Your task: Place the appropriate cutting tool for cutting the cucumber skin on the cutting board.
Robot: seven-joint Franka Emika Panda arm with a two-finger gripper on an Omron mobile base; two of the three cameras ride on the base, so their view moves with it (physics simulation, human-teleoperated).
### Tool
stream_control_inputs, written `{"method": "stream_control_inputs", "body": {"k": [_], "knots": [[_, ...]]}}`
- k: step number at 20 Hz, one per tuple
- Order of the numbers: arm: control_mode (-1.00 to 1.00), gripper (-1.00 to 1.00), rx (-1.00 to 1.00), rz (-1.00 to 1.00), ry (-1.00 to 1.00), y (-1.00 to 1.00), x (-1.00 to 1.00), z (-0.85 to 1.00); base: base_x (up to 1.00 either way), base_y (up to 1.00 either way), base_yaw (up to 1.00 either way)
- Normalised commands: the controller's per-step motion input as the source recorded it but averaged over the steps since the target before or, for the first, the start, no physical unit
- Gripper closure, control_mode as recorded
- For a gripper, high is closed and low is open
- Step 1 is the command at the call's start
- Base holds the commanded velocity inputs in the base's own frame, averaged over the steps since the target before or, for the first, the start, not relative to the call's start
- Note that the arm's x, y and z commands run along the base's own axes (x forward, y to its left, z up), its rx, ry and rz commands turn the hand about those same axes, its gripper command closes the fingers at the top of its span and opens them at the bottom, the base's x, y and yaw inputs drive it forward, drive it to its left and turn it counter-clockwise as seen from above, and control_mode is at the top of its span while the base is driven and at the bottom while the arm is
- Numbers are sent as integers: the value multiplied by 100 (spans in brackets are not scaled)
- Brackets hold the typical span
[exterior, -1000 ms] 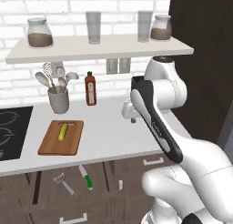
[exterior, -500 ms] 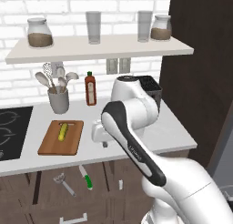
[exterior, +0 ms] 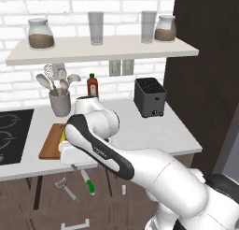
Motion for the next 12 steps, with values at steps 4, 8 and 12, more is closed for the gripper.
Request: {"method": "stream_control_inputs", "body": {"k": [4, 8, 12], "knots": [[-100, -100, -1, 0, 12, 85, 0, -67, 0, 0, 0], [-100, -100, 2, 0, 7, 52, 1, -74, 0, 0, 0], [-100, -100, 2, -7, 0, 1, 8, -56, 0, 0, 0]]}}
